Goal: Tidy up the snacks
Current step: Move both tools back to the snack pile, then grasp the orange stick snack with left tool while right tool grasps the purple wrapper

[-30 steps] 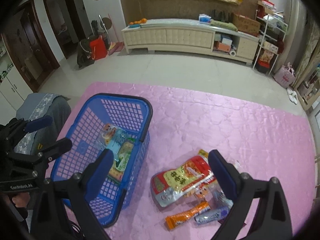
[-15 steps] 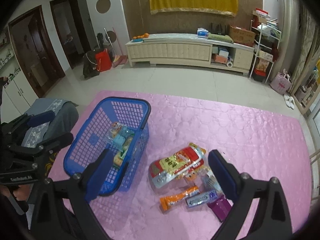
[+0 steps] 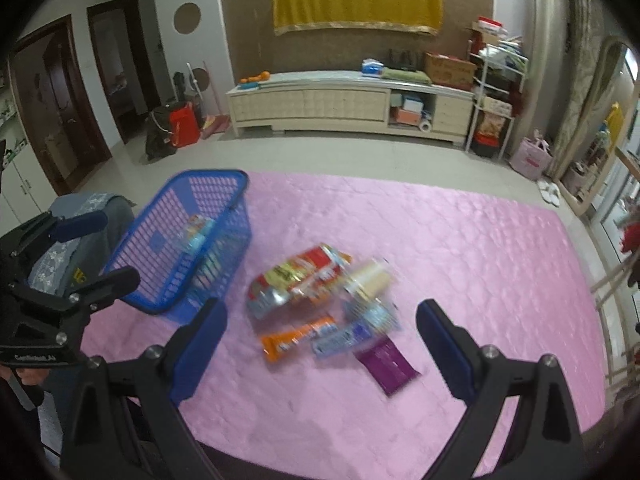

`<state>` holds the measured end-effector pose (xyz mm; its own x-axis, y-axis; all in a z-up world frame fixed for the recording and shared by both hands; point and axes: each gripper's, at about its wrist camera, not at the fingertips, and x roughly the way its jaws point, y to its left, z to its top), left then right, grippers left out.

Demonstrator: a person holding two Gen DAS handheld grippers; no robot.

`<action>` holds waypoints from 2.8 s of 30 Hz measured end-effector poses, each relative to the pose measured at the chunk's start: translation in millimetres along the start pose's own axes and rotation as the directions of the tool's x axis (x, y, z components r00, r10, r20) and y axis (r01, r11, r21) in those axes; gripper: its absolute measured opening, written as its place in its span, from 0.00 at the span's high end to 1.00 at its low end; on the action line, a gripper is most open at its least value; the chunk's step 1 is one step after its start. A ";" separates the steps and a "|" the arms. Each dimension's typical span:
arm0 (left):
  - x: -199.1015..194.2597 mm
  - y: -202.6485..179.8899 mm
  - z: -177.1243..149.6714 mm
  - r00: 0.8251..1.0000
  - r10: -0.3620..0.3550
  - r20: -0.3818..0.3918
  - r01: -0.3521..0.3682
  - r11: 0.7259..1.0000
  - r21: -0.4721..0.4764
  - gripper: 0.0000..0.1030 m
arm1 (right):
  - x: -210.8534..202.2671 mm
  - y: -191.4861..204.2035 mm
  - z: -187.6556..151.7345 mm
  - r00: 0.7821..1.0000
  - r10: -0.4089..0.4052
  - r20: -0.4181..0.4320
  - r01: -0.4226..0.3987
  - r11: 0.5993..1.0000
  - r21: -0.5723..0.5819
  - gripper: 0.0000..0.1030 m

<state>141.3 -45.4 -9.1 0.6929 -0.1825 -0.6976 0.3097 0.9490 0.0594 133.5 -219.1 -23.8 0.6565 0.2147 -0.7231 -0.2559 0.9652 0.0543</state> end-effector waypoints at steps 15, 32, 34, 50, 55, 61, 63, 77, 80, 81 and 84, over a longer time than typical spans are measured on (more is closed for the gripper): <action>60.3 -63.1 -40.5 0.992 -0.074 -0.098 0.074 0.997 0.000 0.18 | 30.9 -66.7 -69.5 0.998 -0.007 -0.064 0.010 0.999 0.037 0.06; 138.4 -70.1 -78.4 0.980 -0.023 -0.200 0.031 0.999 0.038 0.18 | 102.2 -72.8 -110.4 0.992 -0.020 -0.126 -0.002 0.986 -0.166 0.06; 147.3 -70.8 -77.3 0.979 -0.003 -0.206 0.018 0.997 0.069 0.18 | 109.8 -75.8 -110.0 0.991 -0.017 -0.130 -0.005 0.985 -0.170 0.06; 202.4 -61.3 -59.5 0.962 0.011 -0.273 0.014 0.996 0.089 0.18 | 163.3 -93.6 -105.0 0.961 0.120 -0.248 -0.163 0.974 -0.157 0.06; 216.0 -56.1 -49.9 0.961 -0.009 -0.276 0.030 0.997 0.071 0.18 | 166.5 -83.9 -109.1 0.968 0.083 -0.237 -0.139 0.963 -0.231 0.12; 218.9 -56.1 -50.0 0.953 -0.006 -0.301 0.031 0.997 0.077 0.39 | 163.4 -83.4 -111.0 0.972 0.091 -0.217 -0.141 0.964 -0.224 0.21; 222.2 -52.7 -52.9 0.947 -0.018 -0.321 0.041 0.997 0.067 0.47 | 162.5 -82.6 -111.1 0.972 0.088 -0.219 -0.139 0.963 -0.230 0.22; 206.0 -69.1 -65.2 0.936 -0.074 -0.344 0.090 0.995 0.031 0.85 | 155.1 -80.7 -103.0 0.972 0.058 -0.227 -0.103 0.976 -0.190 0.50; 192.8 -67.0 -71.8 0.939 -0.082 -0.334 0.087 0.996 0.000 0.85 | 147.7 -81.6 -107.9 0.971 0.070 -0.230 -0.107 0.983 -0.151 0.50; 188.0 -66.2 -74.0 0.940 -0.086 -0.331 0.087 0.996 -0.013 0.85 | 143.3 -81.6 -109.8 0.971 0.076 -0.225 -0.109 0.985 -0.135 0.50; 175.7 -58.4 -82.3 0.943 -0.096 -0.319 0.087 0.995 -0.043 0.86 | 131.1 -80.6 -114.2 0.972 0.091 -0.215 -0.113 0.989 -0.092 0.50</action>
<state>191.3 -111.8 -193.9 0.4155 -0.1808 -0.8914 0.3404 0.9398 -0.0320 159.2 -285.8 -201.6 0.4623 0.2645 -0.8463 -0.3929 0.9168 0.0719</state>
